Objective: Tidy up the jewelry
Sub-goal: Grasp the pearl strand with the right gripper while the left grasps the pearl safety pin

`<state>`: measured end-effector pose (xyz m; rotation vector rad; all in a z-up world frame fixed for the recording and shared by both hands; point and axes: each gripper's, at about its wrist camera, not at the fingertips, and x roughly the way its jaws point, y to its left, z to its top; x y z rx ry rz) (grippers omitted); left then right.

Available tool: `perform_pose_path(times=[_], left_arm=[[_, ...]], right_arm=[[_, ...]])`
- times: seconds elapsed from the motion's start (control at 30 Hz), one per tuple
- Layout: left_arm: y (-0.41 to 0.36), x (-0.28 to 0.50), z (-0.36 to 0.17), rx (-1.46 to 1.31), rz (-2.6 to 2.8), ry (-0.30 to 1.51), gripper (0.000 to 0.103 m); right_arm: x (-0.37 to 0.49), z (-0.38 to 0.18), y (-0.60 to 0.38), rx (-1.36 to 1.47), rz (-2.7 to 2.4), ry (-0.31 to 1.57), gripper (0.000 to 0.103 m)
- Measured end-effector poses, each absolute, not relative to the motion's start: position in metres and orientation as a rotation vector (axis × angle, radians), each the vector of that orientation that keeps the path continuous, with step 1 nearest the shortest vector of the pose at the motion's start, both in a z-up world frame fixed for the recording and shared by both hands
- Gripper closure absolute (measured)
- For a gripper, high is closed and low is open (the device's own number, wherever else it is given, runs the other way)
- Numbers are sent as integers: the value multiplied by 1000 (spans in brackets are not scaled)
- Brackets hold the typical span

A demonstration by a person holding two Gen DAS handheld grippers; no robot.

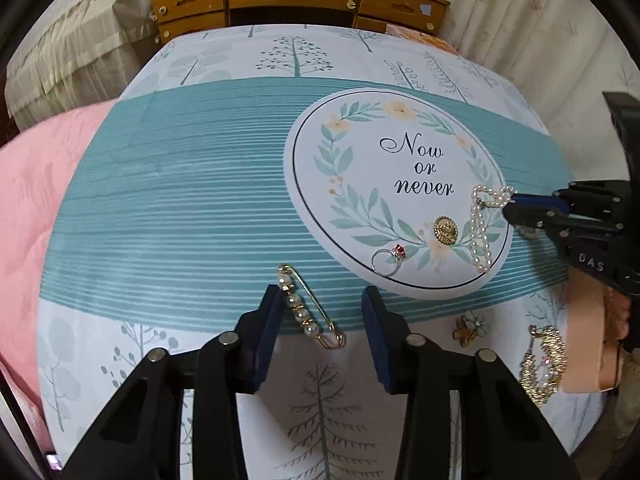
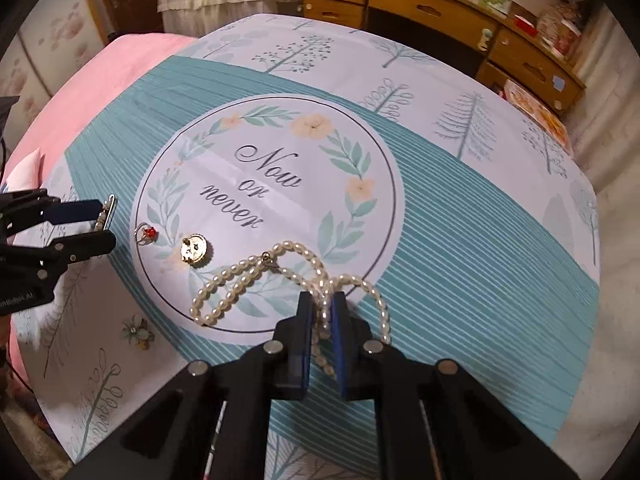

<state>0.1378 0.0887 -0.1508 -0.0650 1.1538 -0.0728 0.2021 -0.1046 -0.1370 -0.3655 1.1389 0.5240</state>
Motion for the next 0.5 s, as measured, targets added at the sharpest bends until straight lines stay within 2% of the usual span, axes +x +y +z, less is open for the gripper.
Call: perform_pose_path(times=[0.13,0.27,0.3,0.5], left_arm=[[82,142,-151,-10,-62,1143,92],[85,143,-151,-14,-82,1128,92],[87,142,-151,-17,-82,1122,98],[99,134,-148,-102,-95,1111,98]], right_arm=[[194,-129,-113,-260,519,1128,98],[180,-114,-123,-164,534,1086,98],[177,-111,-125,-146,538,1076,98],[159,-79,-142,-28,565,993,98]])
